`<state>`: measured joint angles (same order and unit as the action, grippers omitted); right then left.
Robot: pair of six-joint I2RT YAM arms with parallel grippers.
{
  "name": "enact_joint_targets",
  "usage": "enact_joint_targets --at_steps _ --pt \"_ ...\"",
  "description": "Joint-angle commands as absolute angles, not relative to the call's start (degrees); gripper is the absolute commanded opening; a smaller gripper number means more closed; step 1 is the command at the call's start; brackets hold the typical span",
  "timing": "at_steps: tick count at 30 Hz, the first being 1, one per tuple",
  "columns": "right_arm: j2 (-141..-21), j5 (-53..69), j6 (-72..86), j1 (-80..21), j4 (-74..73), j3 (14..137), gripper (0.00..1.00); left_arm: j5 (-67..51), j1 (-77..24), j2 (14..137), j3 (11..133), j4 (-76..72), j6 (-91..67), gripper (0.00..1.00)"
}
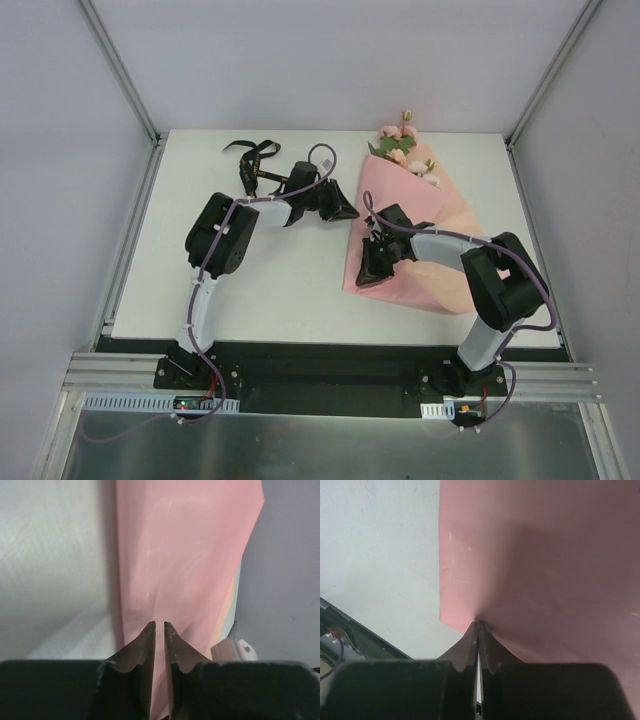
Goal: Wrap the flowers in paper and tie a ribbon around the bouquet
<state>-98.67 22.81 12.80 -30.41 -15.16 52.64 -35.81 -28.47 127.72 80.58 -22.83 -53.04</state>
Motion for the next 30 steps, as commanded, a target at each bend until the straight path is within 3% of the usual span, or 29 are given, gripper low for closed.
enact_joint_targets --at_steps 1,5,14,30 --pt "-96.94 22.76 11.34 -29.09 -14.77 51.42 0.0 -35.52 -29.79 131.74 86.92 -25.05 -54.84 0.08" --pt "-96.77 24.26 10.37 -28.74 -15.47 51.85 0.0 -29.56 -29.88 134.99 90.52 -21.98 -56.42 0.0" --pt "-96.5 24.08 8.44 -28.39 -17.93 52.21 0.0 -20.05 -29.71 141.32 100.27 -17.31 -62.22 0.0" --pt "-98.35 24.61 6.33 -27.34 -22.06 54.22 0.0 -16.53 -26.72 158.02 121.36 -21.36 -71.81 0.0"
